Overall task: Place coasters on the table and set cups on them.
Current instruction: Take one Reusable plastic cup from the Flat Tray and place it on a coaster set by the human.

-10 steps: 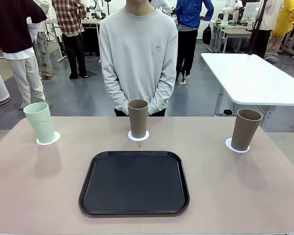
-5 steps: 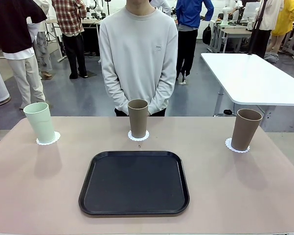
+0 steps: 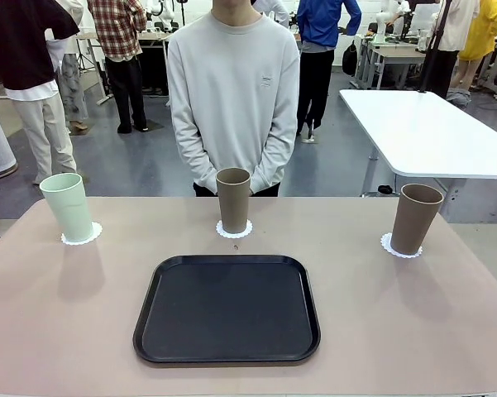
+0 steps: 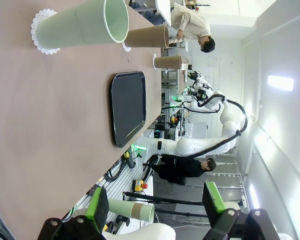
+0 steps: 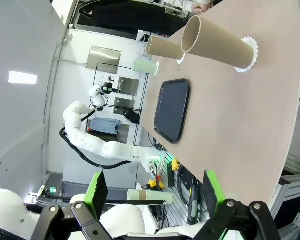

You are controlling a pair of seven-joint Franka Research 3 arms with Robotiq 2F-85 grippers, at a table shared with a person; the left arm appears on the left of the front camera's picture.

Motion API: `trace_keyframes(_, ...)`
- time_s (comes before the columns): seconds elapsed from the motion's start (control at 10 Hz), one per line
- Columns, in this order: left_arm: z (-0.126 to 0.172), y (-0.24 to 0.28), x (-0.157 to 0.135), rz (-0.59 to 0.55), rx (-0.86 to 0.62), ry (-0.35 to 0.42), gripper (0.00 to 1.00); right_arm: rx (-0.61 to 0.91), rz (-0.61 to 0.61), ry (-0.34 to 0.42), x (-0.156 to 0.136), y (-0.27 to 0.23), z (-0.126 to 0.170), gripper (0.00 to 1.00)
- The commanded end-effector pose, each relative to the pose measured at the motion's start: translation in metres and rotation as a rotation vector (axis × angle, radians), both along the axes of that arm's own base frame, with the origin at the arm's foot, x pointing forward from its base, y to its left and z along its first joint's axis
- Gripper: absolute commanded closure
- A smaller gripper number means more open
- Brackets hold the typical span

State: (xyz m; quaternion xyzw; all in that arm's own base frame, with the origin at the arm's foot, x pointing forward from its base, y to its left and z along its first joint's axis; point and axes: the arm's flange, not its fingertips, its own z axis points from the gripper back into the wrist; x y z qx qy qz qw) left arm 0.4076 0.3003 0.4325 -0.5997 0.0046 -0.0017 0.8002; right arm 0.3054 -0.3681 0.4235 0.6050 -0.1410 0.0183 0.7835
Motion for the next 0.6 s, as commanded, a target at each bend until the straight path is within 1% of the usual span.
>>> trace_keyframes(0.0,0.0035,-0.0013,-0.001,-0.001,0.0,0.007,0.0,0.005,-0.009,-0.01,0.0018,-0.0003,0.0001,0.0)
trace_keyframes(0.5,0.0035,-0.0013,-0.001,-0.001,0.0,0.007,0.0,0.005,-0.009,-0.01,0.0018,-0.0003,0.0001,0.0)
